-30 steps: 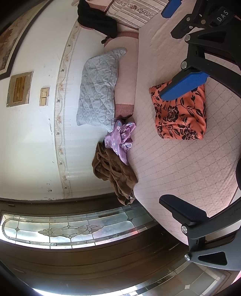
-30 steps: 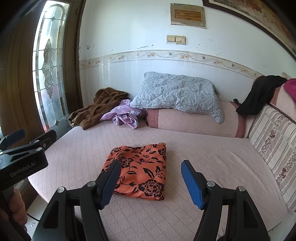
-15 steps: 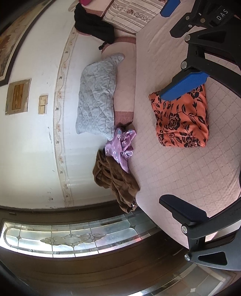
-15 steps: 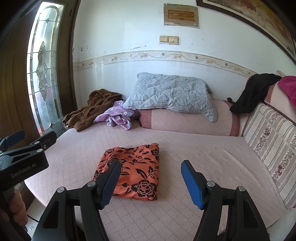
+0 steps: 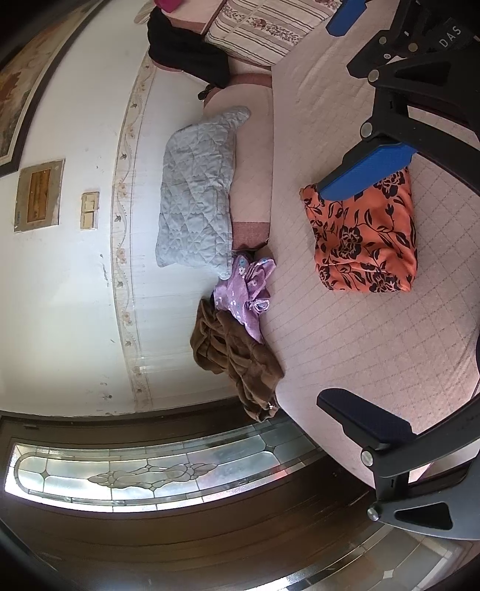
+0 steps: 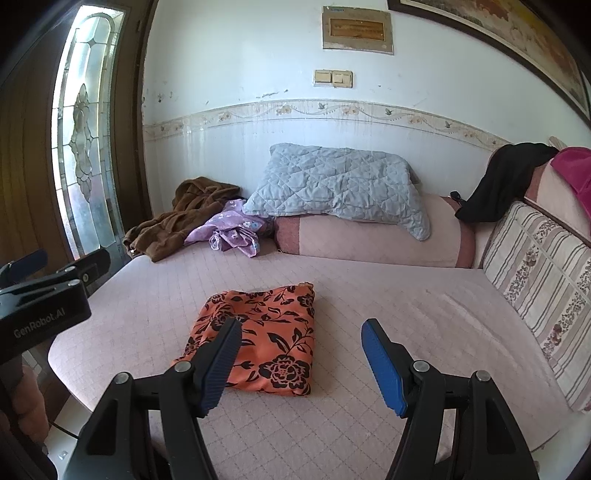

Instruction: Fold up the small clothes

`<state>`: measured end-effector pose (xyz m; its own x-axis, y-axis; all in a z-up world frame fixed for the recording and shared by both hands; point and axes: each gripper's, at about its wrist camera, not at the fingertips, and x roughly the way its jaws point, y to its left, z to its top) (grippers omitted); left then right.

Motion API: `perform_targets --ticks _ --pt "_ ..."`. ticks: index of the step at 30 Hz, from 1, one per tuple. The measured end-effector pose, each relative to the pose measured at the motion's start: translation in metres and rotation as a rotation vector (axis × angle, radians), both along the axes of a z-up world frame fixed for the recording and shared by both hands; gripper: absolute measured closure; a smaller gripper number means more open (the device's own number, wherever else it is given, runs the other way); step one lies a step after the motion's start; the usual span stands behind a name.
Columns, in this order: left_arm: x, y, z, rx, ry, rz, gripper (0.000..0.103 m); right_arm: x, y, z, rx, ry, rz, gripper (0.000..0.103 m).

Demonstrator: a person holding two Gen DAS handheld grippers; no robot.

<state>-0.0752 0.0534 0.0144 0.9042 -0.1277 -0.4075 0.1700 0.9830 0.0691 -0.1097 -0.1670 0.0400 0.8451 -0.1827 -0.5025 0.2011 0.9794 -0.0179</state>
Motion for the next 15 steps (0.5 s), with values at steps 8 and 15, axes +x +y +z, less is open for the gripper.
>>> perform_targets --ticks 8,15 --pt "-0.012 -0.005 0.009 0.007 -0.024 -0.001 0.002 -0.01 -0.004 0.008 0.012 -0.026 0.0 0.032" --pt "-0.015 -0.006 0.013 0.018 -0.034 0.004 0.002 -0.014 -0.004 0.012 0.017 -0.037 0.002 0.032"
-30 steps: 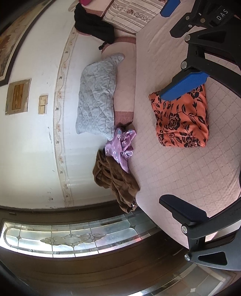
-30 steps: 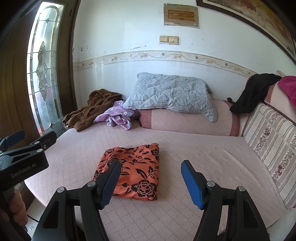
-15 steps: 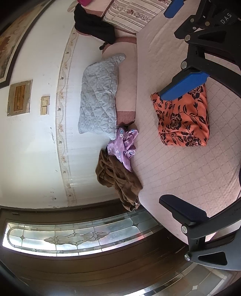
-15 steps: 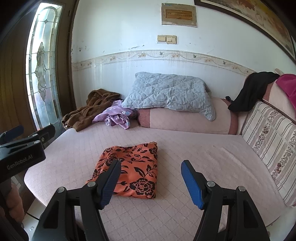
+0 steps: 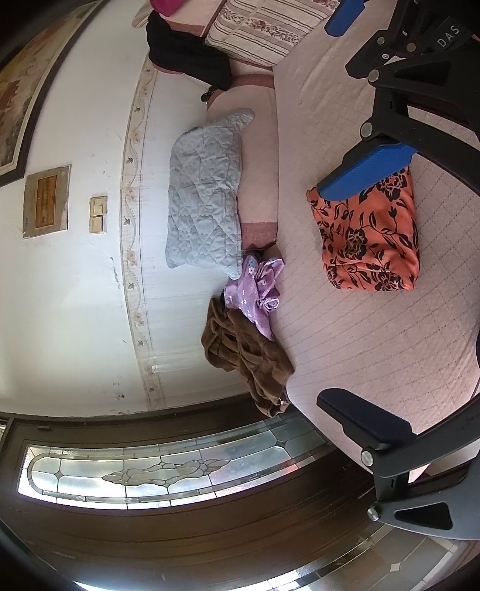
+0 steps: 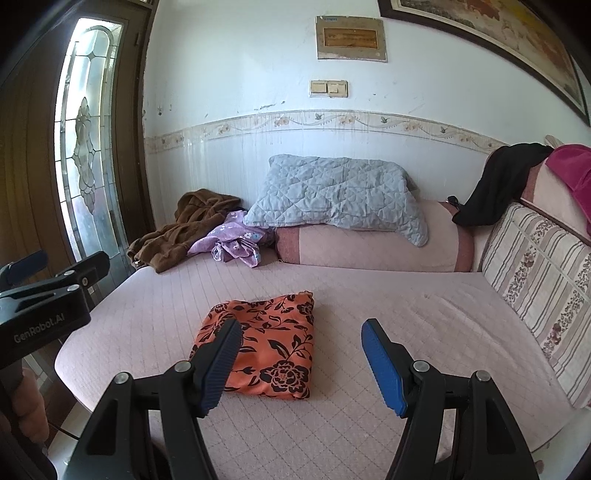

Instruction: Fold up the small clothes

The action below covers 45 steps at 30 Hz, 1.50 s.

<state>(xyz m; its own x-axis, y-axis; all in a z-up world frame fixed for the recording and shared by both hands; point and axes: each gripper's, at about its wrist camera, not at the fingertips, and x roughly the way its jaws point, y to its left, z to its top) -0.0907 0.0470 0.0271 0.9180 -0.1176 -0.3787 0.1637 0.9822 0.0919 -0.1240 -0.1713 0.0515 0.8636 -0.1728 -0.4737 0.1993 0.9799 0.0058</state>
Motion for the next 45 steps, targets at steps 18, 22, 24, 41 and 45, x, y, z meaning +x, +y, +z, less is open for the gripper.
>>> perform_targets --ticks 18,22,24,41,45 --pt "-0.005 0.036 0.009 -0.012 -0.035 0.08 0.002 0.016 0.005 -0.005 0.014 0.019 0.031 0.032" --pt "-0.004 0.039 0.007 -0.021 -0.034 0.076 0.002 0.017 0.014 -0.006 0.005 0.014 0.044 0.032" --pt "-0.003 0.038 0.004 -0.028 -0.028 0.068 0.002 0.017 0.018 -0.008 -0.009 0.02 0.047 0.032" --pt "0.007 0.015 -0.008 0.005 0.01 0.037 0.002 0.012 0.007 -0.009 -0.02 0.025 0.007 0.032" --pt "0.003 0.006 -0.006 0.013 0.005 0.025 0.002 0.008 -0.001 -0.007 -0.006 0.019 -0.008 0.032"
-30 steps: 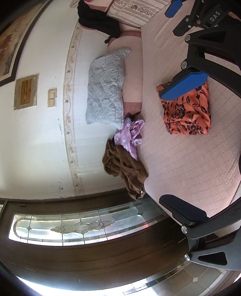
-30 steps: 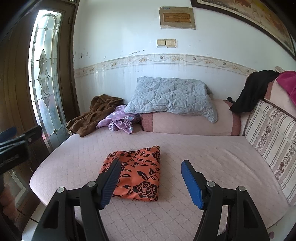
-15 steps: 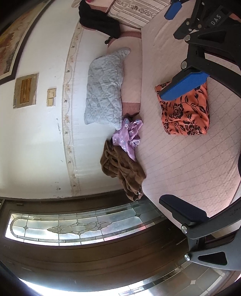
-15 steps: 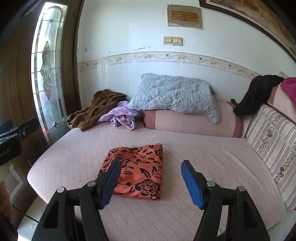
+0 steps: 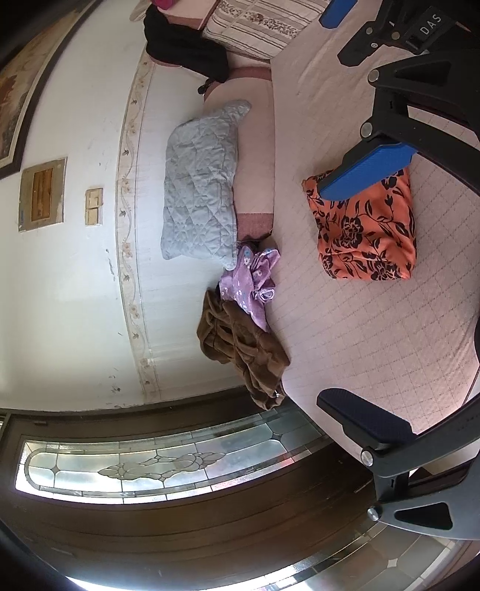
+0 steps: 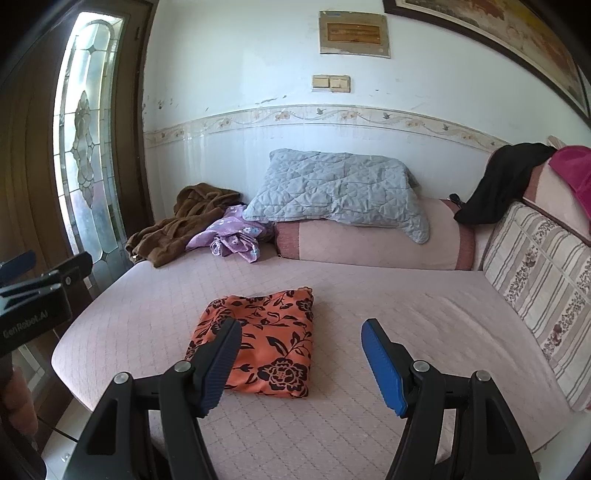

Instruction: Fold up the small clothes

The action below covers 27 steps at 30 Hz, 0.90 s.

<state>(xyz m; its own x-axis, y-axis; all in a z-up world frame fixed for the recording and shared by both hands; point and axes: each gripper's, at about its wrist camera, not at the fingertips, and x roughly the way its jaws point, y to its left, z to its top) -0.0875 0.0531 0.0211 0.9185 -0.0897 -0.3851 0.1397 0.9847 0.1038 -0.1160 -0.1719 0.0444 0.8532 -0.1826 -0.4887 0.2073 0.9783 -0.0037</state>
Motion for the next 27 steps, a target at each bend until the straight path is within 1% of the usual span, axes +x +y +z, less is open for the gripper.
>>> perform_targets --ticks 4,13,27 --pt "-0.002 -0.007 0.002 0.011 -0.005 -0.016 0.002 -0.003 -0.006 0.001 0.008 -0.005 -0.01 0.032" --pt "0.001 -0.018 0.003 0.007 -0.001 -0.042 0.002 -0.007 -0.013 0.002 0.009 -0.006 -0.028 0.032" --pt "0.007 -0.023 0.001 -0.007 -0.002 -0.08 0.002 0.0 -0.012 -0.001 -0.009 0.01 -0.047 0.032"
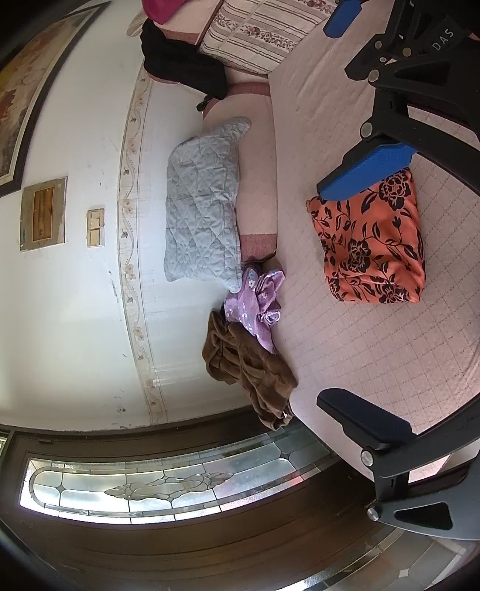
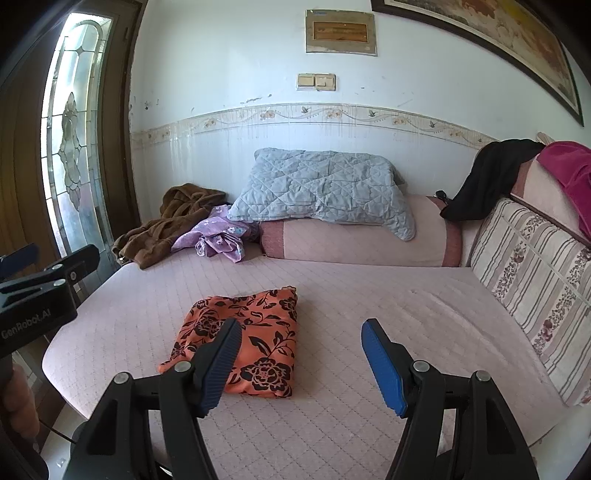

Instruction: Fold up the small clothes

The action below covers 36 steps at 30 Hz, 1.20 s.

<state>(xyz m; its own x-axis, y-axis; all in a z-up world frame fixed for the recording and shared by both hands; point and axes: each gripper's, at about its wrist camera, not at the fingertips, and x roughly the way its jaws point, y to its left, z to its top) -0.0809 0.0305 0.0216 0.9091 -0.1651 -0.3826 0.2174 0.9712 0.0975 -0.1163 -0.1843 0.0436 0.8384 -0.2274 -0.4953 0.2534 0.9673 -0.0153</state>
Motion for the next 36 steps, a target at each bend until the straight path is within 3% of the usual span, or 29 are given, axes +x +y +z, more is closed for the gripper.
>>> perform_targets --ticks 36 --pt "-0.004 0.026 0.005 -0.043 -0.023 0.033 0.002 -0.001 0.038 0.018 -0.082 -0.02 0.044 0.032"
